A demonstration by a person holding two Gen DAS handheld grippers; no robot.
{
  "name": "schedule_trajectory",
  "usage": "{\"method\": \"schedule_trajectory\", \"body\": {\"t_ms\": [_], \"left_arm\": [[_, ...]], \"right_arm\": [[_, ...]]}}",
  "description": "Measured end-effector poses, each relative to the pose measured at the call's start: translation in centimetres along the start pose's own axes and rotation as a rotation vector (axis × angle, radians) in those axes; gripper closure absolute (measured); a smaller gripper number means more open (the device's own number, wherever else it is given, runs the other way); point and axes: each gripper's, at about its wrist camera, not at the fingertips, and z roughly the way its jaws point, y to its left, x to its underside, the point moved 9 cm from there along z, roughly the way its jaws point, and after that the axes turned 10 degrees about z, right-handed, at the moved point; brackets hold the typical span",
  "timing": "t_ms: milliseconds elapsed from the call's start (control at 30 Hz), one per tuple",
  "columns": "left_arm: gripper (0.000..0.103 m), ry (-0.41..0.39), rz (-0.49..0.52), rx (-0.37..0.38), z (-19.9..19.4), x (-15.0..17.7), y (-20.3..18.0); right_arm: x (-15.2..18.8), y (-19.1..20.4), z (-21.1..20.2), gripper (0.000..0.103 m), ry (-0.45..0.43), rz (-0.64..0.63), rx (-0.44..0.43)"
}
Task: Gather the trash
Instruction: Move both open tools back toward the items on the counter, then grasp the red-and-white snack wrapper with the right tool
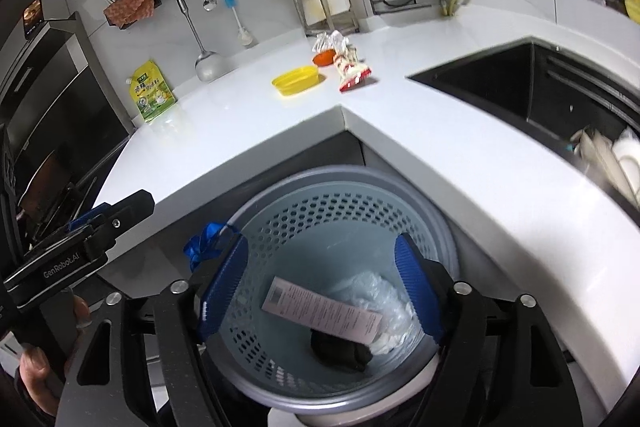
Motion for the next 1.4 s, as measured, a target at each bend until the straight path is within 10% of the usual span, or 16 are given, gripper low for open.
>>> {"method": "schedule_trajectory", "body": {"t_ms": [633, 1400], "left_arm": [[0.006, -0.043, 0.009, -0.043, 7.1, -9.7, 2.1], [0.006, 0.111, -0.028, -0.027, 17.9, -14.1, 2.2]], "right_arm": [[-11.7, -0.6, 6.7, 0.028, -0.044, -0.042, 0.065], [-18.5, -0.4, 18.9, 0.028, 0.088, -0.111, 0.149]]}}
